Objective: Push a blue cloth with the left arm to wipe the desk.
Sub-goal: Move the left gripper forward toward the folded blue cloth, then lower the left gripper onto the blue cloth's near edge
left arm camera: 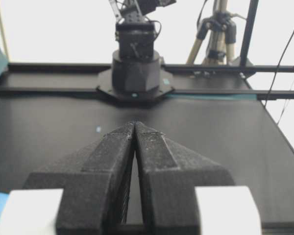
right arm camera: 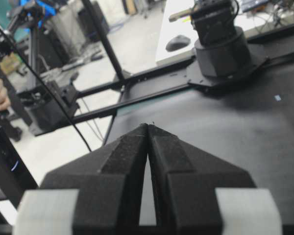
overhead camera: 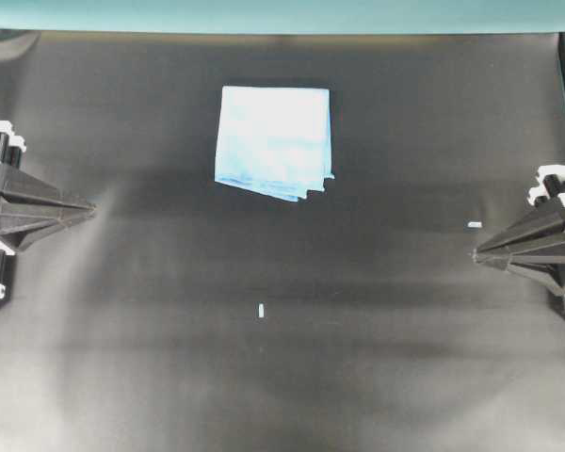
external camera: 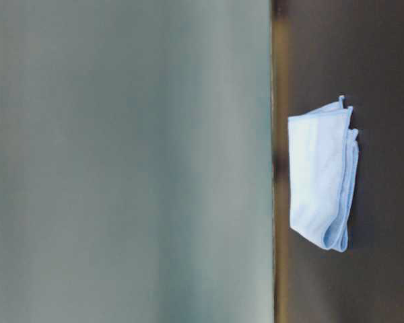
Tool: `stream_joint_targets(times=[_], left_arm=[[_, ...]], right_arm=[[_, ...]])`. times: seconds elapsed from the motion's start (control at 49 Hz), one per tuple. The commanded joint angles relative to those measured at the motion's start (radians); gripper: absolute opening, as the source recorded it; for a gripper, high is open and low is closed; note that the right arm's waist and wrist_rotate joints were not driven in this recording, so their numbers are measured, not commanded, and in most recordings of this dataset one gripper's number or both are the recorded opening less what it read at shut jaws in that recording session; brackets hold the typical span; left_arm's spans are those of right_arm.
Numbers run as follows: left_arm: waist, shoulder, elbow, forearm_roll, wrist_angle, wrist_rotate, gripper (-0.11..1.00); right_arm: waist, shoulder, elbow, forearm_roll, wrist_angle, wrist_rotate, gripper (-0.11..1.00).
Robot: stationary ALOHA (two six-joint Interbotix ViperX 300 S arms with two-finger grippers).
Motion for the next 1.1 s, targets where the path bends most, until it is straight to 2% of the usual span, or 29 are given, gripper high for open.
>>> stream_joint_targets(times=[0.0, 0.082, 0.123, 0.184, 0.49, 0.572, 0.776, 0.939, 0.98, 1.082], left_arm=[[0.011, 0.028, -0.025, 0.04, -0.005, 0.0, 0.06], [0.031, 0.061, -0.037, 0.04, -0.005, 0.0, 0.06], [0.044, 0.083, -0.044, 0.04, -0.005, 0.0, 0.01], [0.071, 0.117, -0.055, 0.041, -0.005, -0.002, 0.0], [0.236, 0.36, -0.126, 0.04, -0.018, -0.005, 0.01], [0.258, 0.437, -0.172, 0.041, -0.02, -0.006, 0.01], [0.299, 0.678, -0.356, 0.04, 0.034, 0.0, 0.04], [0.354, 0.857, -0.5, 0.041, 0.144, 0.008, 0.18], [0.367, 0.894, -0.532, 0.041, 0.166, 0.008, 0.25], [0.391, 0.973, -0.595, 0.04, 0.189, -0.002, 0.49]], right_arm=[[0.0, 0.005, -0.02, 0.002, -0.014, 0.0, 0.03], [0.0, 0.002, -0.017, 0.002, -0.008, 0.0, 0.11], [0.0, -0.003, -0.015, 0.002, 0.0, 0.0, 0.07], [0.0, -0.006, -0.012, 0.002, 0.009, 0.0, 0.01], [0.0, -0.031, -0.015, 0.002, 0.067, 0.002, 0.01], [0.0, -0.034, -0.015, 0.002, 0.081, 0.0, 0.01], [-0.002, -0.034, -0.012, 0.002, 0.103, 0.0, 0.01], [-0.002, -0.034, -0.011, 0.002, 0.104, 0.0, 0.01], [0.0, -0.034, -0.011, 0.002, 0.104, 0.0, 0.01], [0.0, -0.034, -0.008, 0.002, 0.103, 0.0, 0.01]])
